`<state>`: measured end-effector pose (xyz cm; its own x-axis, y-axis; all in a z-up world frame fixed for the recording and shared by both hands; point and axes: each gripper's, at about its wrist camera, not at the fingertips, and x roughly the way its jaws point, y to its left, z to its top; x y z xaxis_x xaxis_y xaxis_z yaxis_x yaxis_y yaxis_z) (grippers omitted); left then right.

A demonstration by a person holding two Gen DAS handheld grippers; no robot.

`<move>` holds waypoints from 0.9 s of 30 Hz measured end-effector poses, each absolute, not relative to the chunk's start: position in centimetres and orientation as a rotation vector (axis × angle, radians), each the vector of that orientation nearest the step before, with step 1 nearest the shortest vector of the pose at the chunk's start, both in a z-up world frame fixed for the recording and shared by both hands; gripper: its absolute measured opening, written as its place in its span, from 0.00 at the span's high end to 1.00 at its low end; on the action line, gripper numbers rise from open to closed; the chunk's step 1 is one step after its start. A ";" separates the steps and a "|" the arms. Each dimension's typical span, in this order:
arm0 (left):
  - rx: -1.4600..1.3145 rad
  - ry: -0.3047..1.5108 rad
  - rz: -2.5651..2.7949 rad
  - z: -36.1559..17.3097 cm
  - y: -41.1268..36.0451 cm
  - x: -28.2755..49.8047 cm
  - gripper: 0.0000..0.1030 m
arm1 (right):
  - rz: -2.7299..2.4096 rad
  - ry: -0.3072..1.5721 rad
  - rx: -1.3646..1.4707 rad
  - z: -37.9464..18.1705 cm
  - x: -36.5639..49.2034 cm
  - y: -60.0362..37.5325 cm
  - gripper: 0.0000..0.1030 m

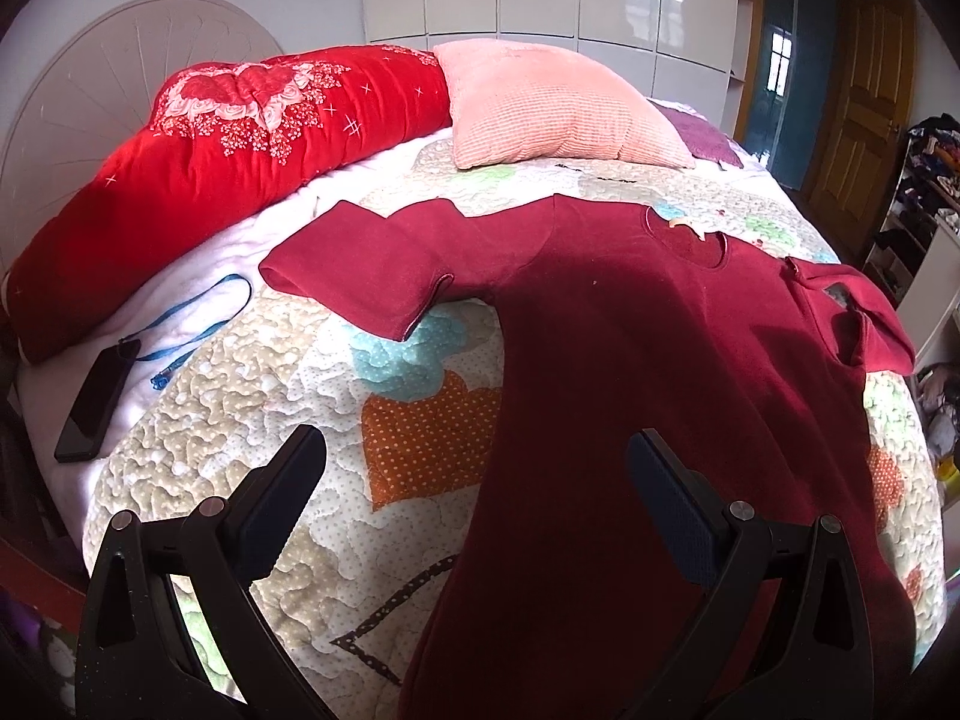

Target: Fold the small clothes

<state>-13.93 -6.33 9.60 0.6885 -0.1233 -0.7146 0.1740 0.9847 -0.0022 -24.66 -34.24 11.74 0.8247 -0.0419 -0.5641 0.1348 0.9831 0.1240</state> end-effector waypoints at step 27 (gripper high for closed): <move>0.087 0.809 -0.205 9.3 -7.7 -15.5 0.02 | -0.018 0.617 0.148 11.3 -24.9 -32.8 0.00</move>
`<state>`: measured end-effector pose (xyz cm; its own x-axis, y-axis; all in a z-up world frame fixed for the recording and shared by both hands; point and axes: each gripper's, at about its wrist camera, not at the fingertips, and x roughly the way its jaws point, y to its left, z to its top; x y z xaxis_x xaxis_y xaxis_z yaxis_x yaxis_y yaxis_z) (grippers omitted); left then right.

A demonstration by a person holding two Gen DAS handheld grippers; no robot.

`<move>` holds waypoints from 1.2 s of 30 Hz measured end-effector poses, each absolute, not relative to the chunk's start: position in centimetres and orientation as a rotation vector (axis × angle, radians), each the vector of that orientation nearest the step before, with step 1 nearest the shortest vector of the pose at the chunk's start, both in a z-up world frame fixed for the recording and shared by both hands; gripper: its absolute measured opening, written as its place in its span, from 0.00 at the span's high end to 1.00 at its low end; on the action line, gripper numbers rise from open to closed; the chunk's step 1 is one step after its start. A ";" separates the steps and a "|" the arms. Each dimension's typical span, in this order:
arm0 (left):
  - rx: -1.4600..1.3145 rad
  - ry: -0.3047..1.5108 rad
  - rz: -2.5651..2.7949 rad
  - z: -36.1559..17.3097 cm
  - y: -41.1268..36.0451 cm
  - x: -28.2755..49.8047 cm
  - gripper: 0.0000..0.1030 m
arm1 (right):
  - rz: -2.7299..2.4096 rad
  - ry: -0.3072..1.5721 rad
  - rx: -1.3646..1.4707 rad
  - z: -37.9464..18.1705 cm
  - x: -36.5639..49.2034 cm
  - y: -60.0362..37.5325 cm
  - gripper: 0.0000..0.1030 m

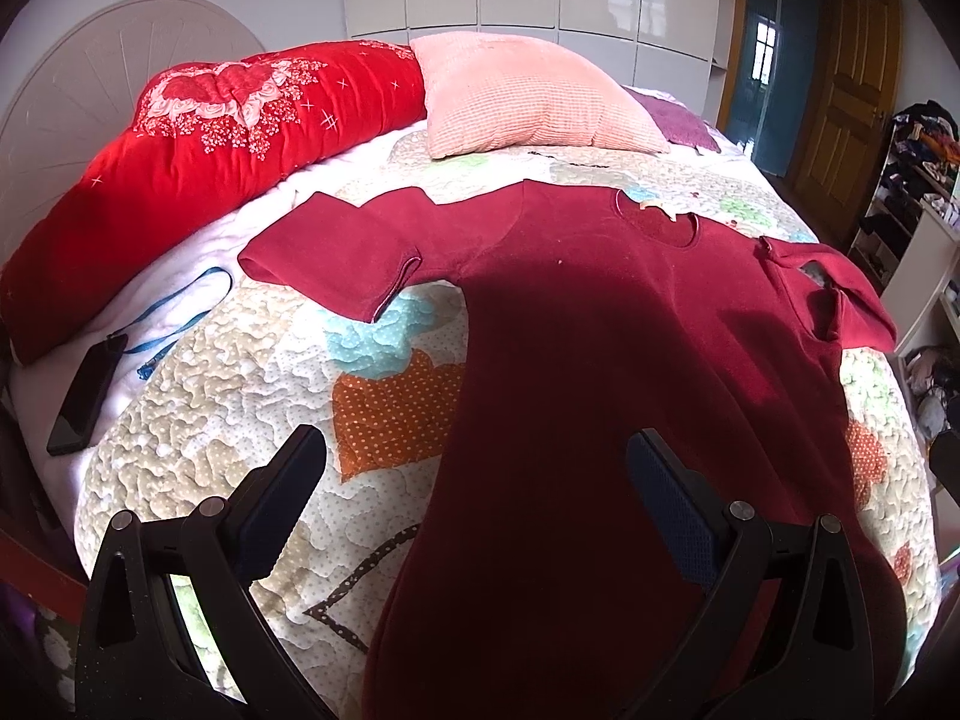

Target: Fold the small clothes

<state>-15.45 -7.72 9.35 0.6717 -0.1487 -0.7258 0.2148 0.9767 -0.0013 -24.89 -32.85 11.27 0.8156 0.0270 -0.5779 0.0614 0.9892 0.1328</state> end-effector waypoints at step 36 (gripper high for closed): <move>0.078 0.868 -0.089 6.3 -3.9 -8.3 0.02 | 0.001 0.765 0.163 8.4 -17.2 -32.2 0.01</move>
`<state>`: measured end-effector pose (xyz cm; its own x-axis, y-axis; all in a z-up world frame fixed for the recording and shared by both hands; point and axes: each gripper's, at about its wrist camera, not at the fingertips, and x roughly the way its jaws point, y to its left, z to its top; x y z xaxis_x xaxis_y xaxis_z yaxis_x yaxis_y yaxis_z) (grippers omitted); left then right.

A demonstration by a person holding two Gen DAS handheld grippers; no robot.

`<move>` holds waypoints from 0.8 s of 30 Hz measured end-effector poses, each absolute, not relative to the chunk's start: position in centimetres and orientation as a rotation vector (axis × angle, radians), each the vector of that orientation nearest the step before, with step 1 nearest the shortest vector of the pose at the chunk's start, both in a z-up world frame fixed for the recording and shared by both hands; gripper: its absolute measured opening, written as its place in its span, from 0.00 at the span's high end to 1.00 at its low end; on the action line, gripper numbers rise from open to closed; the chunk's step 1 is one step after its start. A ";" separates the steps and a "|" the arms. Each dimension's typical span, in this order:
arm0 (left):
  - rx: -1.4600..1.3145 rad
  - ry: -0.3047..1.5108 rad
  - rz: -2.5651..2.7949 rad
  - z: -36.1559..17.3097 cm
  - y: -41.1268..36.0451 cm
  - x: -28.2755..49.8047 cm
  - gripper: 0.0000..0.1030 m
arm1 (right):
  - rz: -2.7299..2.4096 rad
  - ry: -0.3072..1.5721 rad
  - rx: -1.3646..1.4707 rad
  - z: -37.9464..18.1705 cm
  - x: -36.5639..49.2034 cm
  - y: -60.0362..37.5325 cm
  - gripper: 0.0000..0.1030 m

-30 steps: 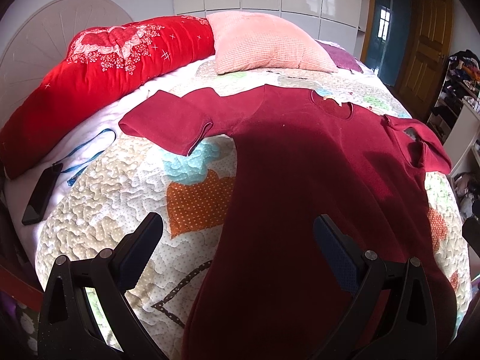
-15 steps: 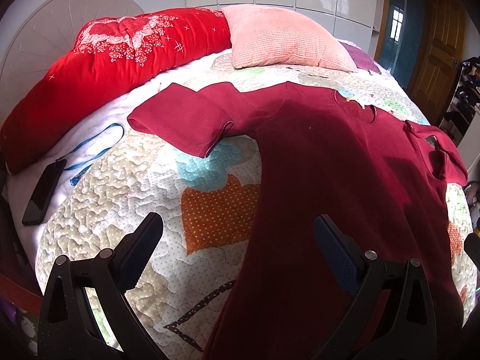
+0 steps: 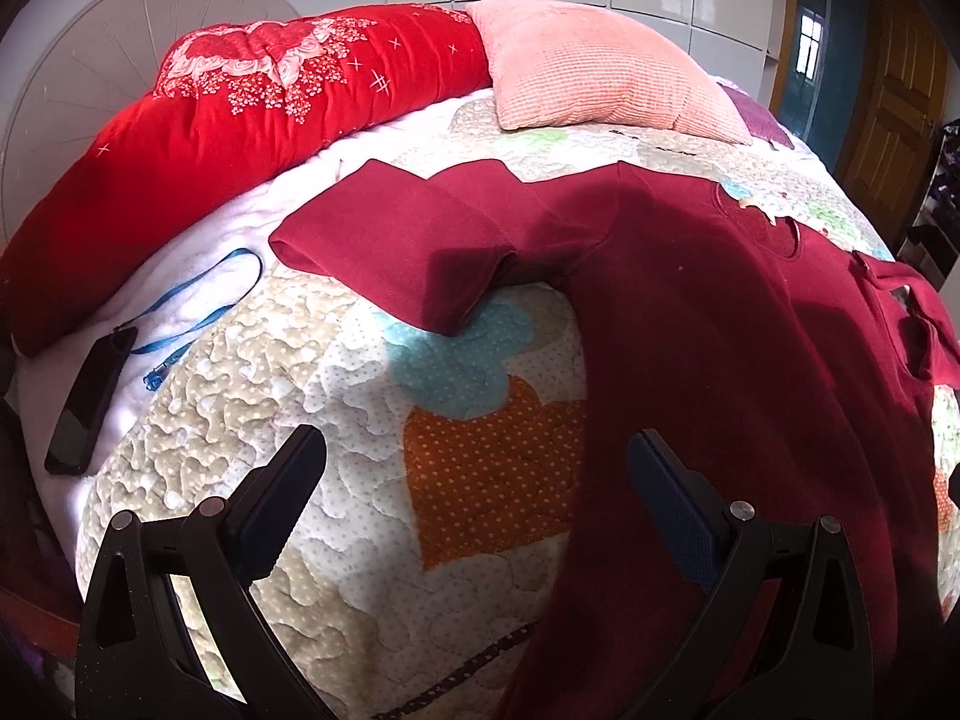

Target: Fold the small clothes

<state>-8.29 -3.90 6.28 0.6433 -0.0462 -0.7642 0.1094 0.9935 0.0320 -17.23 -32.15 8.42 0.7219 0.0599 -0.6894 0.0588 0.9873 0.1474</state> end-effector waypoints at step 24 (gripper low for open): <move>0.059 0.985 -0.090 1.6 -2.7 4.6 0.71 | 0.197 0.845 0.310 6.4 -10.4 -30.1 0.16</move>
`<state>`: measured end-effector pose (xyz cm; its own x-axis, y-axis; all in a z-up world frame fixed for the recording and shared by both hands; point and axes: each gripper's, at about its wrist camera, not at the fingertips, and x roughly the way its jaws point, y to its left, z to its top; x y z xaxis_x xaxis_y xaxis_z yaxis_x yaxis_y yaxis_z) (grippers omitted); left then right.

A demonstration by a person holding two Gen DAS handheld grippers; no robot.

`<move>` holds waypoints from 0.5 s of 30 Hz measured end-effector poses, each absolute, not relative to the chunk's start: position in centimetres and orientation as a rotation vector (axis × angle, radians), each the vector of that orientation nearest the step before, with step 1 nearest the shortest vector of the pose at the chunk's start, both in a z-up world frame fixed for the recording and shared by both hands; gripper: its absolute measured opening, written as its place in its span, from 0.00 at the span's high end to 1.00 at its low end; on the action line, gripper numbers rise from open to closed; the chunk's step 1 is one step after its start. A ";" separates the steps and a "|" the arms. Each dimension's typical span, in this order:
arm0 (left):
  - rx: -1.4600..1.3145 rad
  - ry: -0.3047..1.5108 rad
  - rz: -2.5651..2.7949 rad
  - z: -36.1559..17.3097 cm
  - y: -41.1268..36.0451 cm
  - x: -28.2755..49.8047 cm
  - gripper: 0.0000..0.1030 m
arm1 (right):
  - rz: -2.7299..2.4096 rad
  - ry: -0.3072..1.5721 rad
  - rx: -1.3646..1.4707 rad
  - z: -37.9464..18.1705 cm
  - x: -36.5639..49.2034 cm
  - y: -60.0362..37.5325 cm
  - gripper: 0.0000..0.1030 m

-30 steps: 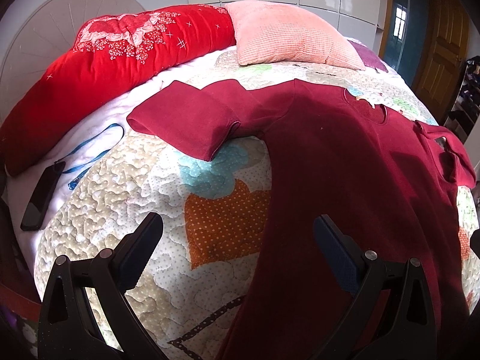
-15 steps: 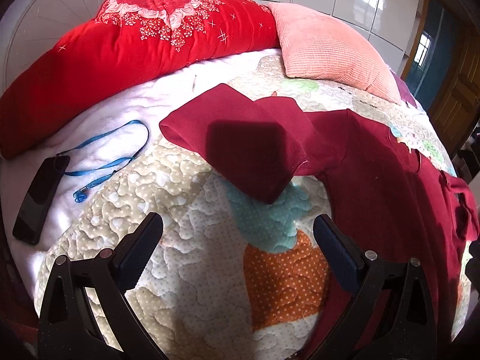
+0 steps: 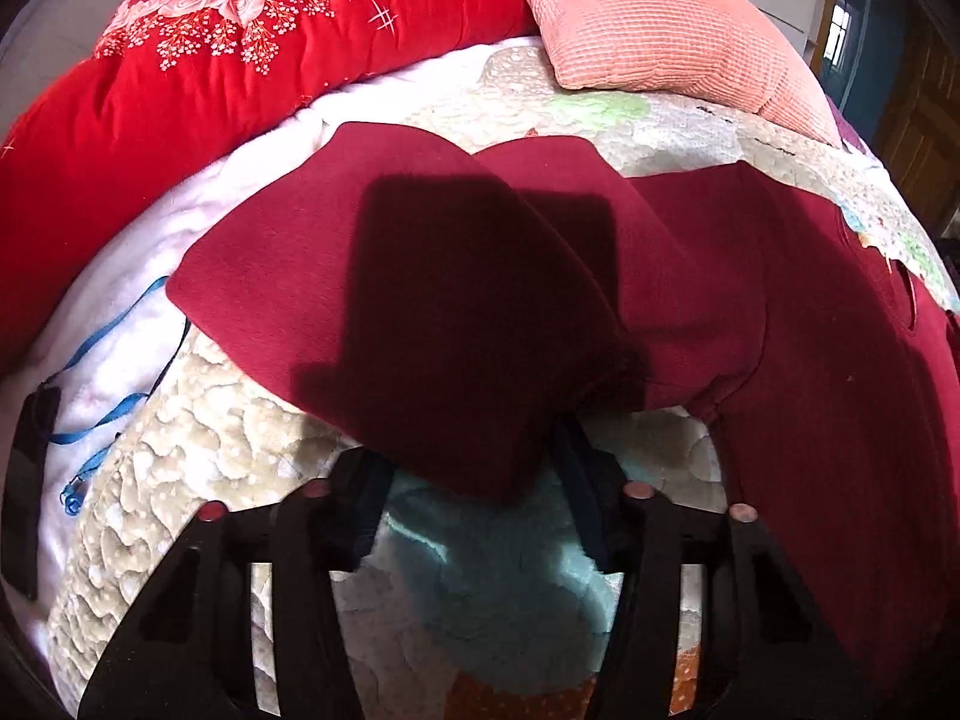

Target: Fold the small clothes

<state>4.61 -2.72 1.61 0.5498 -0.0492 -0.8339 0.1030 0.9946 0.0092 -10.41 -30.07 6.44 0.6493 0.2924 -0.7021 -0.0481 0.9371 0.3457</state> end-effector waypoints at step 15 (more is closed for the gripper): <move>0.049 0.785 -0.435 22.4 -5.4 -0.3 0.91 | 0.160 0.761 0.397 8.3 -12.3 -34.7 0.16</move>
<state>-0.28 -5.41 22.35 0.6238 -0.3606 -0.6935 0.3966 0.9105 -0.1167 -12.31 -34.68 8.26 0.7165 0.2822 -0.6380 0.0010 0.9141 0.4054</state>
